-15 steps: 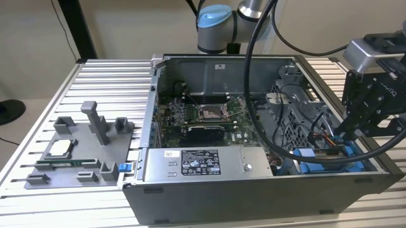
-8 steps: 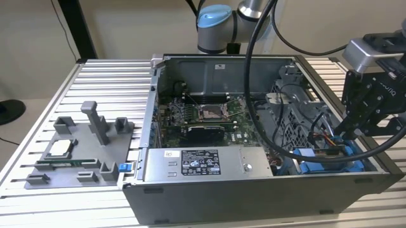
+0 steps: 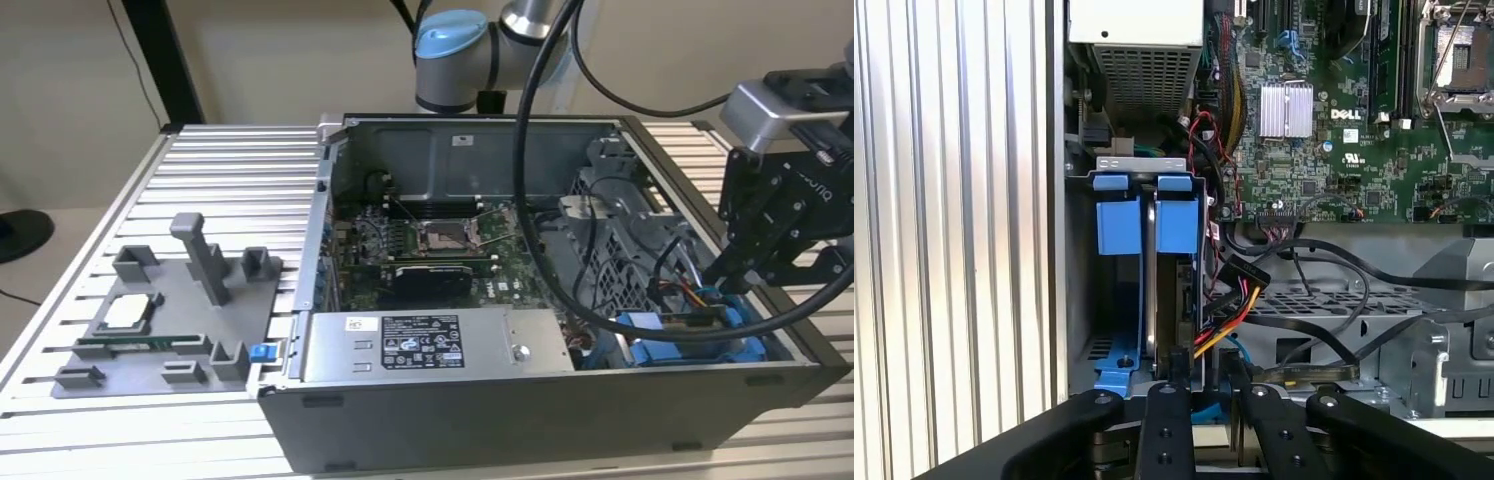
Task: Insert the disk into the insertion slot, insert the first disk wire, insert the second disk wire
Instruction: 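Insert the first disk wire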
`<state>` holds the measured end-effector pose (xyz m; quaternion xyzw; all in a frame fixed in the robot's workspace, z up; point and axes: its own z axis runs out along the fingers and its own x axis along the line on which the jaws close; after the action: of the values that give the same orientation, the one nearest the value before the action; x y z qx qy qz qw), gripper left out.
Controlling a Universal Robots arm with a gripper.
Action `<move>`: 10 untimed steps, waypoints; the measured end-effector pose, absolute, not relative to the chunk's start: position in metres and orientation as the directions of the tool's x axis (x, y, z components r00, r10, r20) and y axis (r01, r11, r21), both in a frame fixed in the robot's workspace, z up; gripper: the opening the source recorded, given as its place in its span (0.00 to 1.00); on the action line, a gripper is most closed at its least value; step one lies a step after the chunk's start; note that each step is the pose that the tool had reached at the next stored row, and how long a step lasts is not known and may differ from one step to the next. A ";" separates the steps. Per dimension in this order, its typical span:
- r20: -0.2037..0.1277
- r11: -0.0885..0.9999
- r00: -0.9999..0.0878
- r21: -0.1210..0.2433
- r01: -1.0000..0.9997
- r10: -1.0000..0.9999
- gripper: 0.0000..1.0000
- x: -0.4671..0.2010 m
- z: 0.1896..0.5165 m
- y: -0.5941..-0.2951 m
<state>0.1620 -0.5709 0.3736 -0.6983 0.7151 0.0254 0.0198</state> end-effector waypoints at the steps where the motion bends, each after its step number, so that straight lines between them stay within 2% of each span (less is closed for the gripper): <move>1: -0.064 0.023 -0.024 0.009 -1.000 -0.998 1.00 0.162 0.374 -0.571; 10: -0.063 0.023 -0.024 0.009 -1.000 -0.998 1.00 0.169 0.372 -0.561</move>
<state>0.1693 -0.5613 0.3724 -0.6984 0.7150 0.0253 0.0195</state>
